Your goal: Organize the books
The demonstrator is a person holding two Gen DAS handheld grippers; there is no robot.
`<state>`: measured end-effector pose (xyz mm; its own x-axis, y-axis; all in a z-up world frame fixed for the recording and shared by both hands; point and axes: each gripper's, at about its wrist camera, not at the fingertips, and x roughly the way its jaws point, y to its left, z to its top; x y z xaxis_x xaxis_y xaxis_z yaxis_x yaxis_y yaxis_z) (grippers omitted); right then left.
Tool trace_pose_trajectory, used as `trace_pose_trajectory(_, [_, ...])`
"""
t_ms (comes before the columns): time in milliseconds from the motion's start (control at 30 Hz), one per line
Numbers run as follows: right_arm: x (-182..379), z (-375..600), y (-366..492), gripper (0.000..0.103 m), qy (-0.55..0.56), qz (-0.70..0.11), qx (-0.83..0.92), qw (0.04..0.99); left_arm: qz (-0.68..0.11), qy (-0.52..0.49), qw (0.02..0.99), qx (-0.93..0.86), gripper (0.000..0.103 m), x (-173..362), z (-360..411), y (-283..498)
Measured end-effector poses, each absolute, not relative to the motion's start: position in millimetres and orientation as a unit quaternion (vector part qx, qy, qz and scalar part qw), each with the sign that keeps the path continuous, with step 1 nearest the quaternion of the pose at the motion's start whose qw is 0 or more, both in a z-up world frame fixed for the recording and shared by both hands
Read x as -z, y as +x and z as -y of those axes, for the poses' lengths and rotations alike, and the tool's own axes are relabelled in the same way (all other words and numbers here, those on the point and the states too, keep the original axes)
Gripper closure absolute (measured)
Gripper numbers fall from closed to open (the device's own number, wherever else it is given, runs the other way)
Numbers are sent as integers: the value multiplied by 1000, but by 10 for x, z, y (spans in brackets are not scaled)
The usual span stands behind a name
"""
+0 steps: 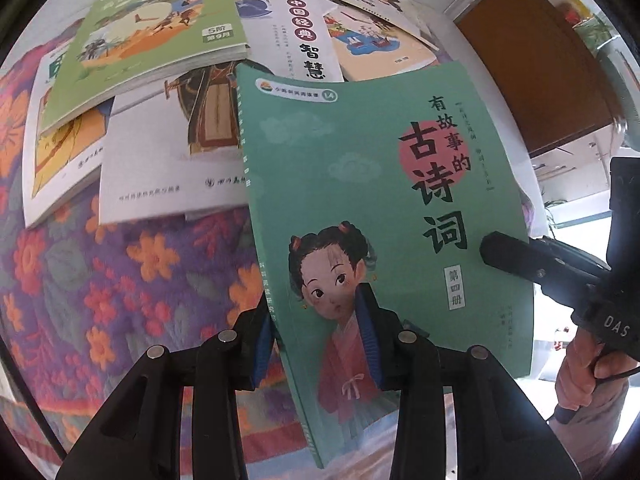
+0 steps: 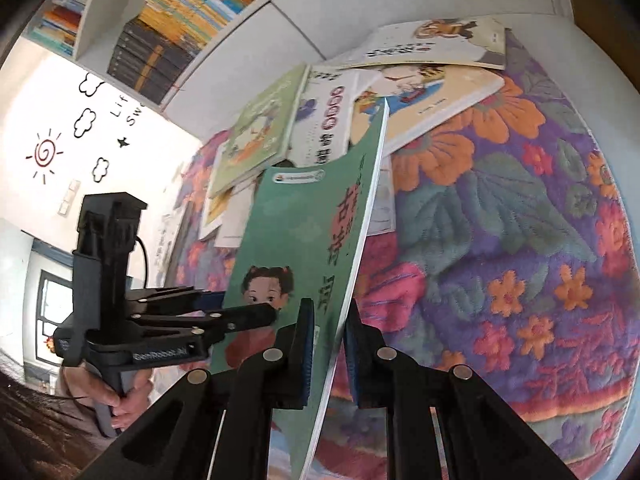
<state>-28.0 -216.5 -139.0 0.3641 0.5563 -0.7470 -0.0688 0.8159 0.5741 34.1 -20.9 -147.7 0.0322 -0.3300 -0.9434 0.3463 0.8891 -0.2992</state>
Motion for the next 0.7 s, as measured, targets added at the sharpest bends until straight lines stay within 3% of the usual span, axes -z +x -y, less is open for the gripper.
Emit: trace_pose_trajectory(700, [923, 1336, -364, 88, 160, -503, -233, 817, -601, -32, 766, 226, 69, 934, -705, 241])
